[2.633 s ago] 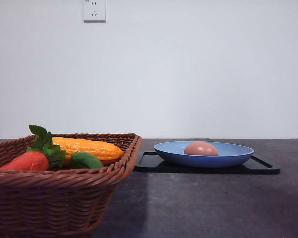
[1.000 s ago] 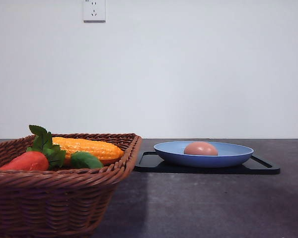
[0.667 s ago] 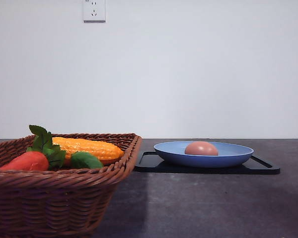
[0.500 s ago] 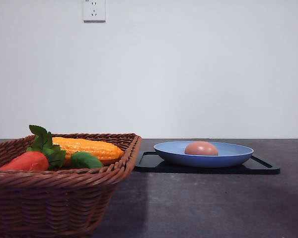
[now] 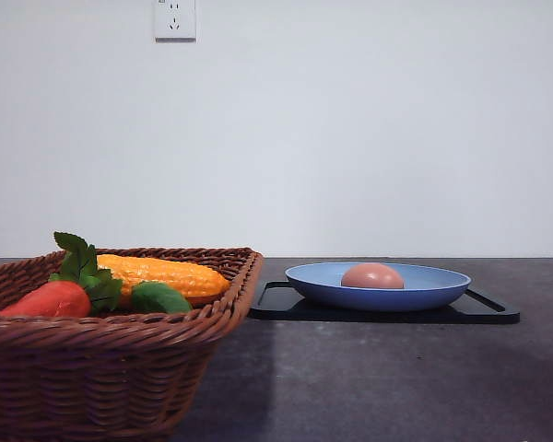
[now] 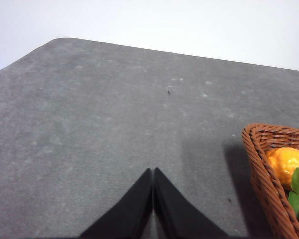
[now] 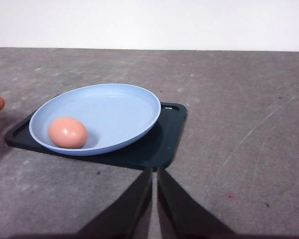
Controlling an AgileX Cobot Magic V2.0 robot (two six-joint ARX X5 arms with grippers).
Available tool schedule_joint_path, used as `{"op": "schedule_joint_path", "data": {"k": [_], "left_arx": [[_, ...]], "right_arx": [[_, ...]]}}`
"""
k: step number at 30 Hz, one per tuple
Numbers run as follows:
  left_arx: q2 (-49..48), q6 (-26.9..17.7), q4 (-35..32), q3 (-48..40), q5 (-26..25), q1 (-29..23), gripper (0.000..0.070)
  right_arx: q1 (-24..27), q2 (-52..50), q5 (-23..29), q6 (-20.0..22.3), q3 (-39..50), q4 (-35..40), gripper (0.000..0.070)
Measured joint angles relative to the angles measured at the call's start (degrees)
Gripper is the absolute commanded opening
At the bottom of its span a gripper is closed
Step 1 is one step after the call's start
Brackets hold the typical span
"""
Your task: Transfer egg from basket to plate and serve
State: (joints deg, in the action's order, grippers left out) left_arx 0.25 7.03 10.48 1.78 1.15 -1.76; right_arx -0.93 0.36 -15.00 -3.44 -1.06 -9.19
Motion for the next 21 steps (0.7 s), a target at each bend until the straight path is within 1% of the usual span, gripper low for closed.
{"op": "schedule_joint_path", "data": {"k": [21], "left_arx": [[0.0, 0.0, -0.01, 0.0, 0.0, 0.0, 0.0]], "right_arx": [[0.0, 0.0, 0.0, 0.02, 0.0, 0.0, 0.0]]}}
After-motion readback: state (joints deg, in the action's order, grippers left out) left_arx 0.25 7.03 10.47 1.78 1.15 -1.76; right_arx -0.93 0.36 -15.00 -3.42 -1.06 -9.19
